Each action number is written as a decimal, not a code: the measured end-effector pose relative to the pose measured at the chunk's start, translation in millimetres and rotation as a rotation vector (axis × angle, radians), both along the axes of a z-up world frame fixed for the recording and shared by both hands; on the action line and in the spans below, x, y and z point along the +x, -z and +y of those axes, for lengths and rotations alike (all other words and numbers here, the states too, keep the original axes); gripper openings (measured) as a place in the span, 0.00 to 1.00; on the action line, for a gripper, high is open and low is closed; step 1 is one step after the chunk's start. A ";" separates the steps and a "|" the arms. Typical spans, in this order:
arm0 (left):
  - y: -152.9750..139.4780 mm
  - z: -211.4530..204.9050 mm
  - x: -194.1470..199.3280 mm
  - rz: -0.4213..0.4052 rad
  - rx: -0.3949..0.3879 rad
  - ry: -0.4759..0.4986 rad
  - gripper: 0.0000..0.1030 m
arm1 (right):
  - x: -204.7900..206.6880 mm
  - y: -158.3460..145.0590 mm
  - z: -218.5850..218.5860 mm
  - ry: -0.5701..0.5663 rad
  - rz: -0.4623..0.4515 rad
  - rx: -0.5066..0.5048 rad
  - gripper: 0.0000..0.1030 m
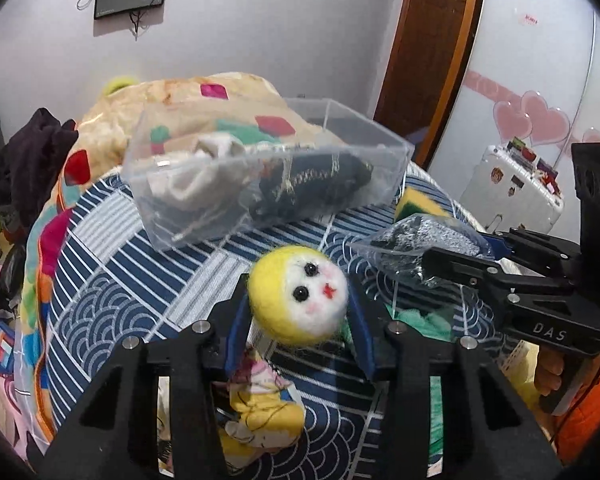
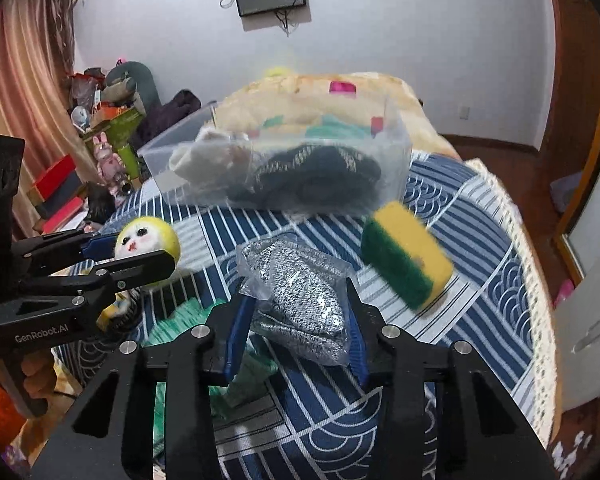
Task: Organize soft objects
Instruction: 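Grasp the yellow plush doll with the left gripper while the right grasps the grey pouch, then place the doll and grey pouch into the clear box and open both grippers, then grasp the floral scrunchie with the left gripper while the right grasps the green cloth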
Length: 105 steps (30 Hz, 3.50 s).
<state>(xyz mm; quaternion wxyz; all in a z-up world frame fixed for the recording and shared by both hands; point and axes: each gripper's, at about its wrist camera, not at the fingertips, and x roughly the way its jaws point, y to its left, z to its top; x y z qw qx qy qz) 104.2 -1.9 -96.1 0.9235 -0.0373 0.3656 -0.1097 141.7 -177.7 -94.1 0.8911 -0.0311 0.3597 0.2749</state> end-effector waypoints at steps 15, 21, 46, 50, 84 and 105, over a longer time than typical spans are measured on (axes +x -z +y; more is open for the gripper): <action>-55.4 31.9 29.5 -0.108 -0.030 -0.081 0.43 | 17.9 -69.2 9.8 0.038 -0.203 0.076 0.38; -63.9 42.9 51.6 -0.113 -0.027 -0.123 0.43 | 32.6 -81.1 20.9 0.052 -0.248 0.081 0.38; -23.0 54.1 112.2 -0.009 0.086 -0.205 0.43 | 94.7 -31.7 79.0 -0.006 -0.074 -0.047 0.38; -22.3 52.8 109.8 0.000 0.090 -0.190 0.53 | 93.4 -23.5 85.3 -0.020 -0.065 -0.090 0.39; -52.9 58.6 -11.7 -0.120 0.057 -0.183 0.98 | 13.5 -63.2 32.3 -0.007 -0.204 0.064 0.87; 39.7 63.6 -47.2 0.117 -0.019 -0.187 0.67 | -18.3 30.3 28.3 -0.065 0.100 0.004 0.82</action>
